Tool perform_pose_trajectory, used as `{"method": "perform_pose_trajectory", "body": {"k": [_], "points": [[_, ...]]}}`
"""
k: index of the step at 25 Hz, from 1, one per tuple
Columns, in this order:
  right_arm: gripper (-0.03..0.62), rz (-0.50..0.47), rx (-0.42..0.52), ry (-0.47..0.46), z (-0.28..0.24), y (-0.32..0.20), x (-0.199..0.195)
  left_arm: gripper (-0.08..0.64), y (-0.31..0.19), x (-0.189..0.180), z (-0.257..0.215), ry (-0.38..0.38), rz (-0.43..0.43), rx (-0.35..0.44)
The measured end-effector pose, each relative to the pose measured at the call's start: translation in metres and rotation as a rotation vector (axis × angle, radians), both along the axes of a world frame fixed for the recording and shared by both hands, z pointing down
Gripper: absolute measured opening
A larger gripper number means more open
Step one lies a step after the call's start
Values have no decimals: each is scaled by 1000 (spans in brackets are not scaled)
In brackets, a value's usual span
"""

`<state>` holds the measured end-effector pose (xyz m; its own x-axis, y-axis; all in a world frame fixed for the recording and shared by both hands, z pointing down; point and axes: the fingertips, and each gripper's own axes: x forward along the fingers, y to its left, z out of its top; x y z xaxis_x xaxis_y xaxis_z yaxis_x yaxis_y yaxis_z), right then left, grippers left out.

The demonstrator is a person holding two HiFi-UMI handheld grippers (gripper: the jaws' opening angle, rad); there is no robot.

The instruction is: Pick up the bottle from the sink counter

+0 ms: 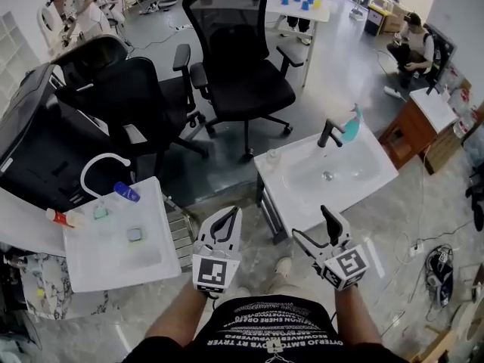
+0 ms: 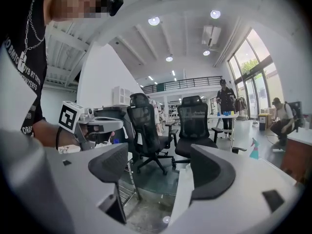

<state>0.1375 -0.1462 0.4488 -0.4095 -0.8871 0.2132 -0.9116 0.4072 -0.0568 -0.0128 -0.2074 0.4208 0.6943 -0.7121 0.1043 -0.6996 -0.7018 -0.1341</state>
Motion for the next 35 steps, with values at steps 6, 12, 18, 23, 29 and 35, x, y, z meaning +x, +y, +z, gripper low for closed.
{"method": "perform_pose_trajectory", "body": {"k": [6,12,18,23,29,35], "points": [[371,-62,15,-4,-6,-50,42,2,-39,45,-11,23,-51,21],[371,-138,24,-11,-5,-87,79,2,-65,83,-18,32,-104,30],[371,-179,-5,4,12,-116,105,2,-78,93,-12,23,-185,11],[371,-193,-70,28,46,-139,114,2,-90,86,-3,-1,-236,-1],[371,-210,-136,27,94,-173,110,2,-117,76,6,-10,-262,-17],[371,-190,-143,0,123,-221,106,2,-169,77,18,-31,-234,-25]]}}
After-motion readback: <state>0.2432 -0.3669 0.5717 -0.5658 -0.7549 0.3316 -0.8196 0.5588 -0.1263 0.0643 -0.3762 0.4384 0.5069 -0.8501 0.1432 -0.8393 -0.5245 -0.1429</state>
